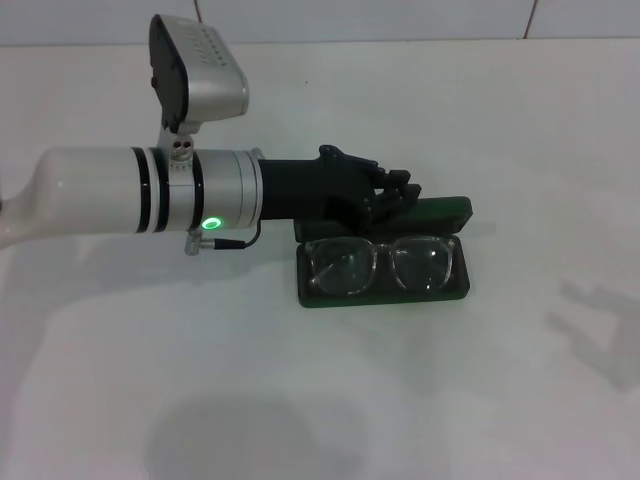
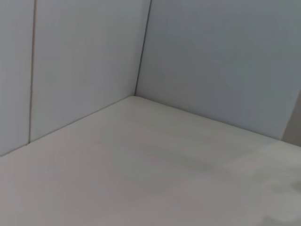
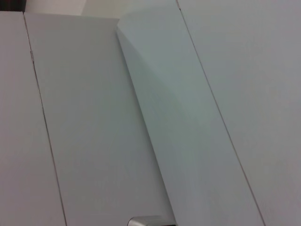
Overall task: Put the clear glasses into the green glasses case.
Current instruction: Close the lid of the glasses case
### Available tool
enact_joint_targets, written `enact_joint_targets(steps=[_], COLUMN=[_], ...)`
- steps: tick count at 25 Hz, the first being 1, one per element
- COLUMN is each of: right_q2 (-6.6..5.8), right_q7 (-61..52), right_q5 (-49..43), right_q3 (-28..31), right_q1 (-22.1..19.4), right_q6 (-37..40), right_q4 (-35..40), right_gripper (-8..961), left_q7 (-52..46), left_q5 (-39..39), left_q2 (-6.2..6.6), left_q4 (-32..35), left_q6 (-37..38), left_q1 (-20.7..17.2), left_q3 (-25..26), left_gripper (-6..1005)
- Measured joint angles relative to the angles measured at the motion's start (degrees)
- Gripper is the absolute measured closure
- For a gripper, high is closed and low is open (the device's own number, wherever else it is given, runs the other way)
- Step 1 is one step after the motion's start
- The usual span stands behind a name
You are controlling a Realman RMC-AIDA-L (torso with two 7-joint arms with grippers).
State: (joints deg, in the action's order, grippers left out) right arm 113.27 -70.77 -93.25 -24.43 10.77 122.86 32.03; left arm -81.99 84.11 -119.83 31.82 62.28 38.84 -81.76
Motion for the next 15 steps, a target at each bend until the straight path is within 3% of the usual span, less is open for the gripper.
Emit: enact_joint_targets(steps=[15], right_q2=[-0.07], right_q7=[0.18], right_q5=[0.01], right_q3=[0.0], right_q1=[0.43], right_q6=[-0.34], right_q4=[-0.21], right_gripper=[518], left_q7=[-0.01], left_q5=[0.93], left_q2=[0.04], left_q4=[-0.88], left_q6=[-0.13], left_q1=[-0.51], left_q3=[0.05], left_gripper=[800])
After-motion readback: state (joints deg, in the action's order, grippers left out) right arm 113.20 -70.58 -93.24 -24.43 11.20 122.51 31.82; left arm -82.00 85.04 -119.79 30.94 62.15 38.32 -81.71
